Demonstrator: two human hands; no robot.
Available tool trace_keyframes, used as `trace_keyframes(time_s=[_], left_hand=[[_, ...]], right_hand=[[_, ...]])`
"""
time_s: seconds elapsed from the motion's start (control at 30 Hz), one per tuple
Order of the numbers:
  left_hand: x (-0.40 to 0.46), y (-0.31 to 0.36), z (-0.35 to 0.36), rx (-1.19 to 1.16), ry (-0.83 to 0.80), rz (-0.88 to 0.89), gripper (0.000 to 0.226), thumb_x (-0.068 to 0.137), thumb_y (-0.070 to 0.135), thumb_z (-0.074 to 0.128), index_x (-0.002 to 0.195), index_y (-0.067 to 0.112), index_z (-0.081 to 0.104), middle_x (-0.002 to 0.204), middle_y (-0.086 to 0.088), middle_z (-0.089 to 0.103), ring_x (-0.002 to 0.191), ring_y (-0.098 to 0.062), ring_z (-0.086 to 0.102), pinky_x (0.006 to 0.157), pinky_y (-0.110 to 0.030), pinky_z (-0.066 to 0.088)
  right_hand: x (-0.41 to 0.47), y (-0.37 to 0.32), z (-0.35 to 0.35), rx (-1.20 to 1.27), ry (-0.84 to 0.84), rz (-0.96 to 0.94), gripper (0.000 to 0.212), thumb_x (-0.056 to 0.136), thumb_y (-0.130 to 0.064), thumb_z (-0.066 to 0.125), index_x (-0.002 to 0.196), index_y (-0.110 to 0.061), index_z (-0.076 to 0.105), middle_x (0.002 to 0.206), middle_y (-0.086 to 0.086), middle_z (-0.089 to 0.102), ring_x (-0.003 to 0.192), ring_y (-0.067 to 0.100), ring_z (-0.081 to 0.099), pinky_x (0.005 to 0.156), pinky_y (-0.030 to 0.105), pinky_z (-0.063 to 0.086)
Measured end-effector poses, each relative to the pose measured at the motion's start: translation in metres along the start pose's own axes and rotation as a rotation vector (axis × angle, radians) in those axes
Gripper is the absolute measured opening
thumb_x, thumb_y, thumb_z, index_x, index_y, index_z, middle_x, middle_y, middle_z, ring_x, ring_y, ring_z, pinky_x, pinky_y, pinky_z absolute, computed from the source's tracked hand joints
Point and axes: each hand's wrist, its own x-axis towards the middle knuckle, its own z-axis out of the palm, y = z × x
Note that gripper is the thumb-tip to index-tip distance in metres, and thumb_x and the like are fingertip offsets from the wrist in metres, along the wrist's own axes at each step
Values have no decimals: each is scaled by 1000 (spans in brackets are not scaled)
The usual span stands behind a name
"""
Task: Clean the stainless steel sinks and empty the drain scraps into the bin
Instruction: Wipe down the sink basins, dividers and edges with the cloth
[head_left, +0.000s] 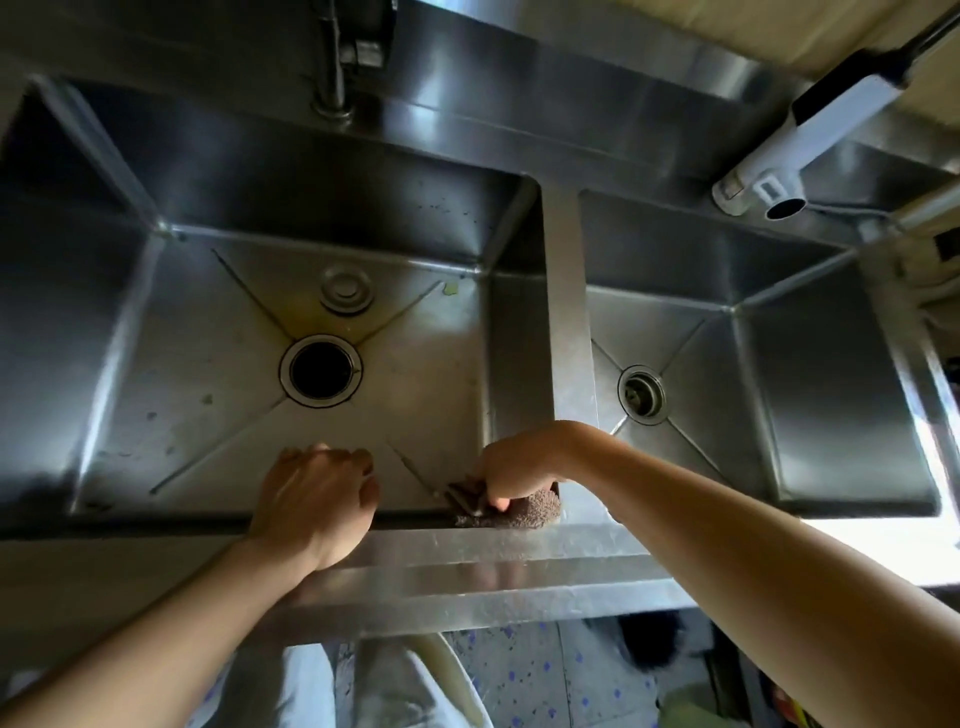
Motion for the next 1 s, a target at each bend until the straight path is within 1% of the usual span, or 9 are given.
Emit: trace_keyframes(time_s=[0.07, 0.13, 0.2, 0.33, 0.5, 0.67, 0.77, 0.87, 1.0], left_hand=[[-1, 1, -2, 24, -8, -6, 22, 94, 32, 33, 85, 25, 51, 93, 5, 66, 93, -17, 57, 82, -32, 38], [-3, 3, -5, 17, 6, -17, 22, 94, 33, 36, 99, 27, 57, 102, 5, 67, 99, -17, 58, 85, -31, 40], [-2, 5, -7, -103, 26, -55, 27, 95, 31, 40, 117, 29, 56, 112, 6, 67, 104, -17, 59, 87, -29, 42], [14, 23, -33, -799, 6, -230, 36, 86, 25, 57, 120, 34, 52, 114, 0, 66, 97, -22, 62, 82, -34, 48], [34, 70, -85, -1517, -180, -258, 13, 93, 44, 52, 106, 47, 50, 115, 13, 58, 102, -13, 59, 82, -36, 43], [58, 88, -100, -1689, -180, -311, 16, 93, 29, 56, 109, 33, 55, 112, -5, 64, 100, -30, 62, 92, -48, 49], [74, 89, -99, -1718, -130, -346, 18, 95, 19, 54, 99, 37, 55, 116, -6, 61, 102, -30, 61, 83, -48, 53], [93, 82, -99, -1692, -109, -391, 16, 95, 21, 55, 93, 37, 54, 123, -7, 57, 105, -32, 58, 74, -42, 54], [121, 67, -98, -1666, -87, -403, 17, 93, 24, 57, 98, 39, 54, 126, -6, 56, 110, -33, 56, 83, -49, 53]], right_hand=[[-6, 5, 1, 87, 47, -20, 28, 88, -7, 54, 116, -5, 55, 108, 10, 54, 94, 25, 50, 71, 30, 42], [-12, 13, 0, 262, 167, -53, 36, 87, -3, 53, 122, -13, 56, 116, 9, 57, 104, 27, 53, 83, 35, 45], [-20, 24, -3, 644, 320, -117, 36, 86, 3, 53, 110, -24, 60, 110, 8, 59, 104, 27, 57, 87, 36, 50], [-37, 33, -10, 1395, 594, -288, 25, 87, 8, 54, 92, -17, 55, 94, 11, 59, 87, 24, 59, 81, 40, 50], [-43, 19, -19, 1794, 717, -466, 24, 86, 15, 41, 87, -8, 49, 82, 11, 56, 75, 21, 56, 64, 33, 46], [-33, 8, -19, 1622, 858, -460, 34, 80, 22, 35, 96, -3, 51, 92, 14, 59, 89, 25, 59, 72, 33, 51], [-31, 8, -20, 1500, 959, -441, 33, 80, 21, 41, 102, 0, 54, 92, 14, 62, 87, 23, 61, 69, 28, 51], [-30, 18, -33, 1269, 1205, -193, 36, 80, 15, 47, 105, -8, 58, 97, 5, 61, 81, 12, 57, 66, 17, 45], [-17, 46, -68, 874, 1307, 130, 52, 86, -4, 56, 135, -17, 43, 135, 9, 38, 123, 26, 39, 104, 36, 37]])
